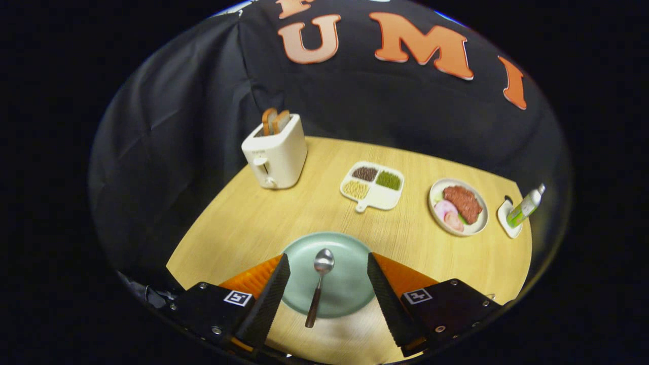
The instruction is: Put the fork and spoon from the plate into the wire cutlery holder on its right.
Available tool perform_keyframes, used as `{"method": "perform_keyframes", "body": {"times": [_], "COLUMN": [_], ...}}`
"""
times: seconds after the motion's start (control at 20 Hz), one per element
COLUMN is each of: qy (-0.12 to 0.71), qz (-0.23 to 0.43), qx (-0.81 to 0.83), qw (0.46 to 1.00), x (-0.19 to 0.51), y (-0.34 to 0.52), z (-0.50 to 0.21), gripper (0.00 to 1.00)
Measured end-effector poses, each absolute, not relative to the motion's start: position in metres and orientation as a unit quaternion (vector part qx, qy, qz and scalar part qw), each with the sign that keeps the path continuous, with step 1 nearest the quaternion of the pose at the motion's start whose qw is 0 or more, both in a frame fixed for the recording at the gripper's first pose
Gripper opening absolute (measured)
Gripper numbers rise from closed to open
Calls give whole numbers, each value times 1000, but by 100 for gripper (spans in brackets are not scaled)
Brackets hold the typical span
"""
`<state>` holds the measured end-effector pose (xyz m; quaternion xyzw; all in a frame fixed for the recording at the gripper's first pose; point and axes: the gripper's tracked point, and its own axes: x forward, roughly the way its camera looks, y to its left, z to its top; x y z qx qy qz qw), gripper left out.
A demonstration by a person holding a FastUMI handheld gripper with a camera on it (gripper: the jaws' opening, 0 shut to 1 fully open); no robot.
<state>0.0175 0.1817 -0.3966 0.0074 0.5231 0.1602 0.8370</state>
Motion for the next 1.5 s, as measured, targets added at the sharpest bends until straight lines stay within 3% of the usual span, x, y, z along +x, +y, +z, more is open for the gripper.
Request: {"method": "perform_keyframes", "body": {"times": [0.4,0.6,0.8,0.95,1.1,1.25,1.5], "qy": [639,683,717,727,726,731,716], "qz": [189,178,166,154,159,144,133], "qx": [-34,-47,-73,-88,-104,-88,-52], "qw": [745,707,673,664,661,661,683], "x": [-23,-24,-32,-32,-29,-27,-19], "y": [201,205,200,197,196,194,186], "z": [-459,-493,-519,-533,-534,-533,-523], "gripper": [90,81,64,44,35,9,4]}}
